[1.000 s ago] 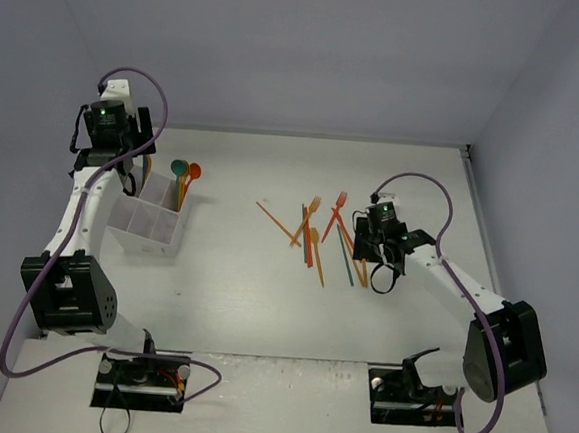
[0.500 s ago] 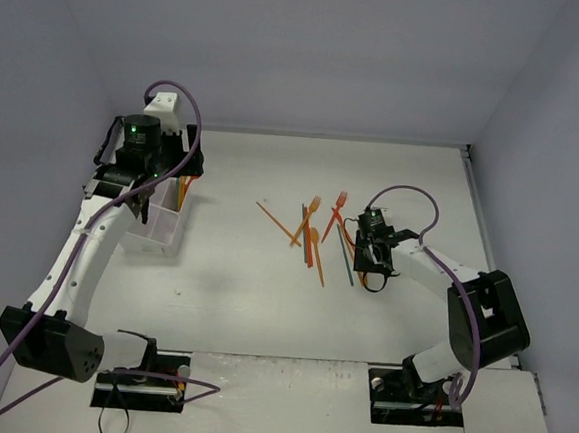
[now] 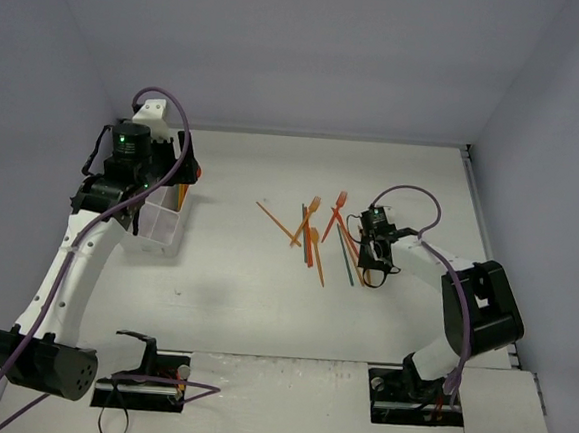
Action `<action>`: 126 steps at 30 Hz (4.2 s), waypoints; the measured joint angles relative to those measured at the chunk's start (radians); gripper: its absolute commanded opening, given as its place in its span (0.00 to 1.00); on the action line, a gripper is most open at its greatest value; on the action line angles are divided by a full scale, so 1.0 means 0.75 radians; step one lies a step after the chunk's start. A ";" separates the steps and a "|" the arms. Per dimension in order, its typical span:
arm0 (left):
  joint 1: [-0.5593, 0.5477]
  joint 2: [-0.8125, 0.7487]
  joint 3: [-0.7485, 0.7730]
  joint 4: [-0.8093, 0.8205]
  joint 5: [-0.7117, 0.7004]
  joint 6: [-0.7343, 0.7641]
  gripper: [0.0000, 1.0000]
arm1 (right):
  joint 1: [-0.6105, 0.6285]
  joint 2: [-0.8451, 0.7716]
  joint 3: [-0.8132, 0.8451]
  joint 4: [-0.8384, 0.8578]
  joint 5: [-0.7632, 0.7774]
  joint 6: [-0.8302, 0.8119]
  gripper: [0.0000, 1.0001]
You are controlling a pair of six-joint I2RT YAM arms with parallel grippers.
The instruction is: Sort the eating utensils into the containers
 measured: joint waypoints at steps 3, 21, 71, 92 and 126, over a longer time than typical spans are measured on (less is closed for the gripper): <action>-0.009 0.000 -0.005 -0.003 0.013 -0.018 0.73 | -0.011 0.006 0.000 0.020 -0.002 0.001 0.01; -0.339 0.099 0.038 0.043 0.158 -0.229 0.74 | -0.013 -0.365 0.065 -0.029 -0.012 -0.103 0.00; -0.729 0.437 0.116 0.438 0.045 -0.393 0.00 | 0.409 -0.502 0.409 0.040 -0.256 -0.193 0.69; 0.155 0.486 0.119 0.332 -0.323 0.450 0.00 | 0.280 -0.504 0.301 -0.014 -0.147 -0.194 0.69; 0.352 0.521 0.028 0.426 -0.213 0.288 0.56 | 0.004 -0.089 0.281 -0.060 -0.135 -0.167 0.49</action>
